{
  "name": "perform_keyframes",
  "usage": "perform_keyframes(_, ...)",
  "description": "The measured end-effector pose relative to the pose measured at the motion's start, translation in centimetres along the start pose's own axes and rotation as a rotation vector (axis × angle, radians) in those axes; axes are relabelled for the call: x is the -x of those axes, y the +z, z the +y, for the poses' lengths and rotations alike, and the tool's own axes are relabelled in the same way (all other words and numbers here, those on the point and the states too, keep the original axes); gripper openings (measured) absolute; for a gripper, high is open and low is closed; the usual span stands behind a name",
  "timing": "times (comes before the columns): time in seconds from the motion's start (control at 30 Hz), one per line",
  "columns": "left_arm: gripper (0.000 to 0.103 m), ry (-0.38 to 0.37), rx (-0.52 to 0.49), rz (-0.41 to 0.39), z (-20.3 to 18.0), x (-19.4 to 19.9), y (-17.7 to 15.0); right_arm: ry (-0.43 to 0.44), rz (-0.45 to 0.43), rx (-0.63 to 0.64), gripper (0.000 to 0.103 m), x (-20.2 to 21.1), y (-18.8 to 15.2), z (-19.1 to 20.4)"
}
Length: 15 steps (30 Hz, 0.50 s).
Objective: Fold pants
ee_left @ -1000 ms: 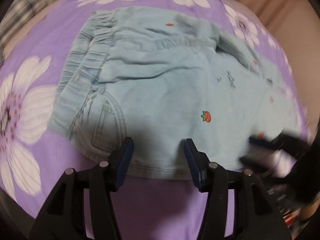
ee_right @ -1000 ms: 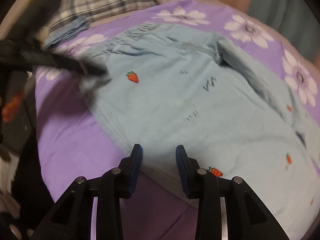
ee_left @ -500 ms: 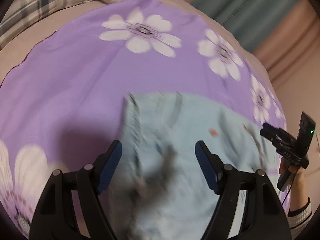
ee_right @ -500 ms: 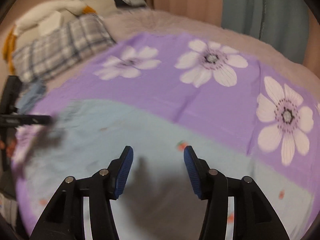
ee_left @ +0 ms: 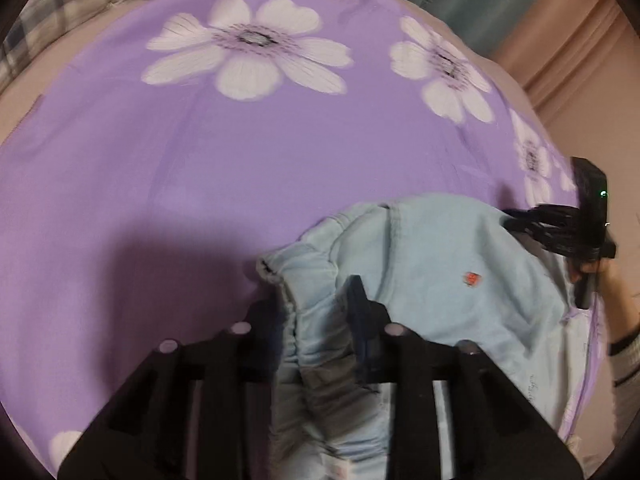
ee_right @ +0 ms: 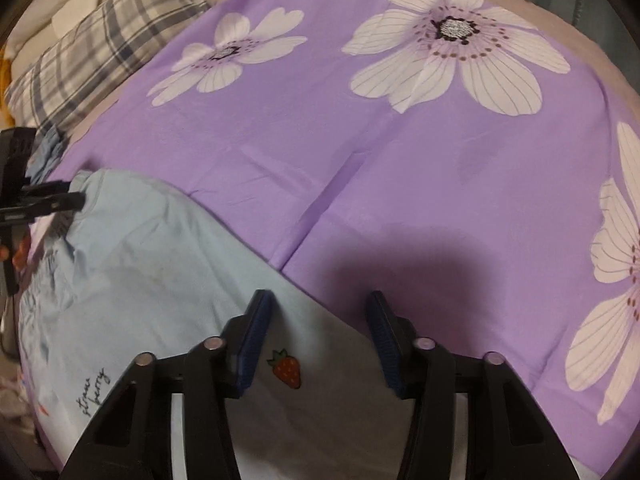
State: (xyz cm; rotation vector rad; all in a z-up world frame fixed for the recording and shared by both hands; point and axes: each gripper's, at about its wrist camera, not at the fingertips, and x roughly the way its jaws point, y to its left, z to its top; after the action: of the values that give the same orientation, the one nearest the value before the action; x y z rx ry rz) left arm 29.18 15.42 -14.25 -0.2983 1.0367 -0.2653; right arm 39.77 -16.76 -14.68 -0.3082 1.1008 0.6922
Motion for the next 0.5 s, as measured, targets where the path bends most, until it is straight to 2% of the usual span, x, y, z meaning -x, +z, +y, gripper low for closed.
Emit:
perform_keyframes(0.03,0.026,0.02,-0.018,-0.009,-0.4,0.0,0.0,0.007,-0.01,0.023,0.006,0.1,-0.3,0.7)
perform_keyframes(0.13,0.025,0.029,0.03,-0.034,-0.4,0.7,0.2,-0.064,-0.054,0.06,0.004,0.8,-1.4,2.4)
perform_keyframes(0.23,0.025,0.044,-0.012,-0.077,-1.6,3.0,-0.3,-0.122,-0.094,0.038,0.003,2.4,-2.1,3.4)
perform_keyframes(0.33,0.023,0.07,-0.081,-0.119,-3.2,5.7,-1.4,-0.163,-0.169,0.057,0.003,7.0,-2.8,5.5)
perform_keyframes(0.5,0.022,0.03,-0.124,-0.182,-4.3,9.6,-4.2,-0.188,-0.296,0.09,0.003,14.9,-6.8,9.1)
